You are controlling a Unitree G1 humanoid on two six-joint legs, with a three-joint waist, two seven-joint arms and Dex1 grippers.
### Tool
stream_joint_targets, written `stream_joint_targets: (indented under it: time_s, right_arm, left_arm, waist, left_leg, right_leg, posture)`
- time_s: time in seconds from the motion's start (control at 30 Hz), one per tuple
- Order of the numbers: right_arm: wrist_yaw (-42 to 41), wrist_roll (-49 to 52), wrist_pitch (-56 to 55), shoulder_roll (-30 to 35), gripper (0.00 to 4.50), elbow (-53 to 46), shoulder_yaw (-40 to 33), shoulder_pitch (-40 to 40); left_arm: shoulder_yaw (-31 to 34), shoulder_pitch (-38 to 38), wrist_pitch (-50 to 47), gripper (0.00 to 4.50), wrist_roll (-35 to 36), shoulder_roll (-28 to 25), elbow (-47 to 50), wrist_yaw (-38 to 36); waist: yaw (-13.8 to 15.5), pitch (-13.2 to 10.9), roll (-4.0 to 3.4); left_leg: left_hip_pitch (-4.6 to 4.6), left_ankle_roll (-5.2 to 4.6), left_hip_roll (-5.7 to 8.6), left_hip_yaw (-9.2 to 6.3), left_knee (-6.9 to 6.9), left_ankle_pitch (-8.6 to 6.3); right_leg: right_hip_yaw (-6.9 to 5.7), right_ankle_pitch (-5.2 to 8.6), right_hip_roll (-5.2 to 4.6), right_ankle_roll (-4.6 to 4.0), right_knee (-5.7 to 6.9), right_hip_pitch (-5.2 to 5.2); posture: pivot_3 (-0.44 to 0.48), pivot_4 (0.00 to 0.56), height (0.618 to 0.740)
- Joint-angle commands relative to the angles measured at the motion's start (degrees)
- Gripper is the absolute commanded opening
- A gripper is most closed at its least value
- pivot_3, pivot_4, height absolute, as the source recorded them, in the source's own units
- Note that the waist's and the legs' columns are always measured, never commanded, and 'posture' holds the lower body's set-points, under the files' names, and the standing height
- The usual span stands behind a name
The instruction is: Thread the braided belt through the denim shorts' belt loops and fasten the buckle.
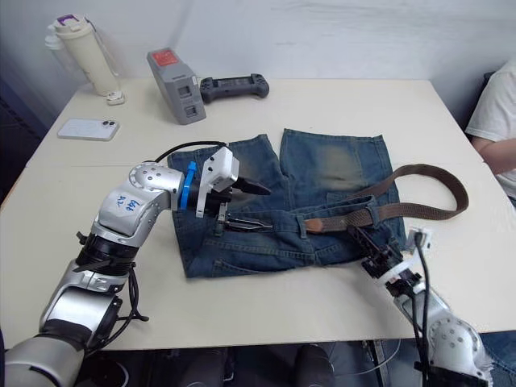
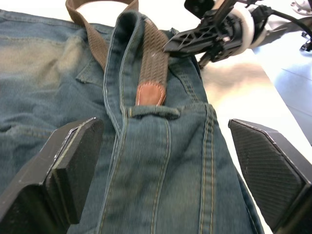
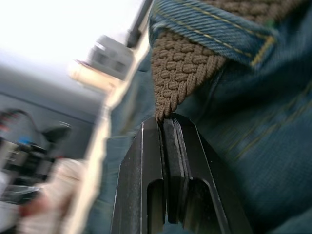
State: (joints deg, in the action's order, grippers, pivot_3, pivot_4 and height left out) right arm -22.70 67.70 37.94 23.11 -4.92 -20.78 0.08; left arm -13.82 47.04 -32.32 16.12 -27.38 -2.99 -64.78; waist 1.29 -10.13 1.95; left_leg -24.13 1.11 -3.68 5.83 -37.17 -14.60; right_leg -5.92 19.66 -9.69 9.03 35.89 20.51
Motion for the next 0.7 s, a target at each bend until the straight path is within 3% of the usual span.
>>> stream_joint_targets:
  time_s: [0.03, 0.33, 0.7]
  right_arm:
    - [5.51, -10.00, -4.94, -1.04, 0.05, 6.18, -0.38, -0.22]
    - [8.90, -18.97, -6.39, -6.70, 0.05, -1.49, 5.31, 0.73]
    - [2.24, -14.85, -0.85, -3.15, 0.05, -7.98, 2.28, 5.39]
  left_arm:
    - [0.30, 0.85, 0.45, 4.50, 0.15, -0.37, 1.86, -0.01]
    - [0.28, 0.61, 0.18, 4.50, 0.42, -0.37, 2.22, 0.26]
    - [-0.12, 0.43, 1.06, 4.50, 0.17, 0.24, 1.66, 0.24]
  waist:
    - [0.23, 0.18, 0.30]
    - [0.16, 0.24, 0.39]
    - [0.07, 0.17, 0.28]
  left_leg:
    - [0.00, 0.01, 0.00, -0.01, -0.01, 0.00]
    - [-0.03, 0.07, -0.01, -0.07, 0.01, -0.04]
    - [-0.04, 0.10, -0.06, -0.05, 0.11, -0.06]
  right_leg:
    - [-0.01, 0.00, 0.00, -0.01, 0.00, 0.00]
    - [-0.05, -0.03, 0.00, -0.05, -0.04, -0.03]
    - [-0.11, -0.01, 0.05, -0.09, -0.09, 0.03]
  posture:
    - [0.000, 0.150, 0.740]
    - [0.000, 0.150, 0.740]
    - [0.000, 0.150, 0.740]
